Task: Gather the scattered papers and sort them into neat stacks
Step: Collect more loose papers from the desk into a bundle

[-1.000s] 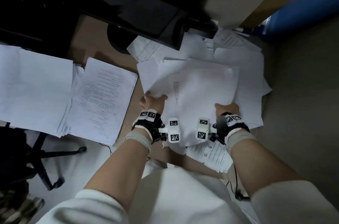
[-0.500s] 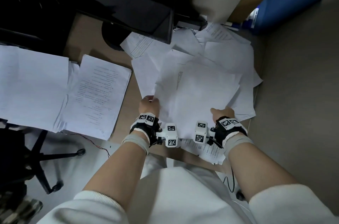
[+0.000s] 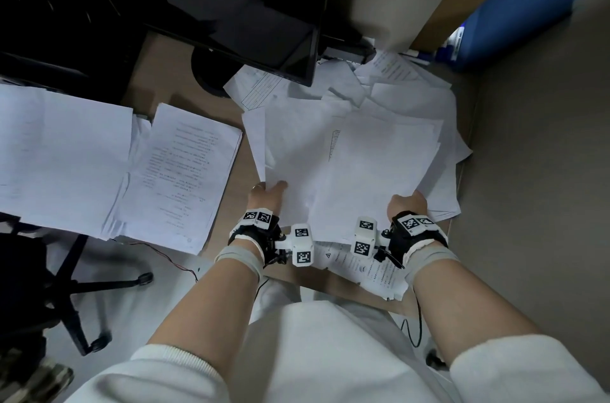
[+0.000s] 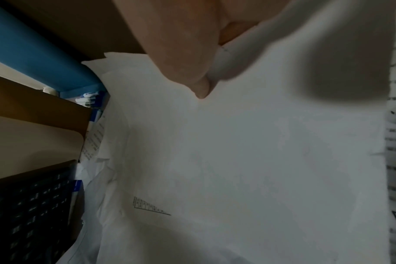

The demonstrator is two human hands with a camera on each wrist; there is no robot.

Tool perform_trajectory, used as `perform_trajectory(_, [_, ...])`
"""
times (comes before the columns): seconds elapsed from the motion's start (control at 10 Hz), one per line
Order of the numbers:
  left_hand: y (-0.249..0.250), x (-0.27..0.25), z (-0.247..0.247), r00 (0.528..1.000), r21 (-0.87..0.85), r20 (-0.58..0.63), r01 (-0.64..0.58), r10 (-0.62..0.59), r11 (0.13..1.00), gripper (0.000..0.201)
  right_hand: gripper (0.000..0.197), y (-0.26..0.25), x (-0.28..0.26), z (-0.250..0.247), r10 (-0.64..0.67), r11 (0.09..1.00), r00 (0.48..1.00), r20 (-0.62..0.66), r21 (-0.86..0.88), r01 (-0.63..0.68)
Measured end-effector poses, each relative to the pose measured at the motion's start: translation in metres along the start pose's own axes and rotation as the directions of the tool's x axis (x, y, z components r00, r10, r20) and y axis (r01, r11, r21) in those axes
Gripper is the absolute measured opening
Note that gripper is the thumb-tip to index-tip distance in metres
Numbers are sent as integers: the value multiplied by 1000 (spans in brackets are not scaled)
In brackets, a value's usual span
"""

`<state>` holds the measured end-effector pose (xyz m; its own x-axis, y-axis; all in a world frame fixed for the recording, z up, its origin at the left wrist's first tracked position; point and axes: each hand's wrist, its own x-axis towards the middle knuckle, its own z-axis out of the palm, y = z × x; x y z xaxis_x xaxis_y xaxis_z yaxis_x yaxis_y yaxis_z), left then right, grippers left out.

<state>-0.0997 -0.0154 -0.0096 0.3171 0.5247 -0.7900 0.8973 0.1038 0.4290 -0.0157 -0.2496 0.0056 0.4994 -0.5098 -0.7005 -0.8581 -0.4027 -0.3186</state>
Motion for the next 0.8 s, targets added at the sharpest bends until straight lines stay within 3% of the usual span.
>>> perform_trajectory(0.1, [-4, 6, -1, 1000, 15, -29, -5, 6, 1000, 16, 41, -5, -15, -9, 13, 999, 1000, 17, 32, -14])
perform_trajectory(0.2, [-2, 10, -7, 991, 41, -136, 14, -9, 999, 29, 35, -16, -26, -16, -19, 1000, 999, -33, -9, 19])
perform_trajectory(0.3, [3, 13, -10, 988, 87, -155, 32, -18, 996, 35, 27, -25, -47, -36, -201, 856, 980, -8, -488, 171])
perform_trajectory(0.4, [10, 13, -9, 989, 101, -149, 14, 1, 995, 34, 24, -29, -40, -39, -194, 838, 977, -83, -532, 122])
perform_trajectory(0.5, [18, 8, -7, 984, 59, -176, -9, 19, 998, 39, 31, -29, -32, -44, -283, 803, 957, -62, -561, 201])
perform_trajectory(0.6, [25, -1, 1, 975, 25, -223, 10, -4, 1000, 61, 33, -36, -27, -46, -241, 853, 967, -82, -494, 170])
perform_trajectory(0.7, [30, -8, 10, 943, 137, -301, -106, 143, 985, 65, 38, -31, -17, -40, -81, 996, 996, -49, 22, 82])
perform_trajectory(0.8, [38, -14, 13, 952, -43, 10, -306, 306, 951, 41, 39, -16, -1, -22, -83, 995, 996, -39, 51, 85])
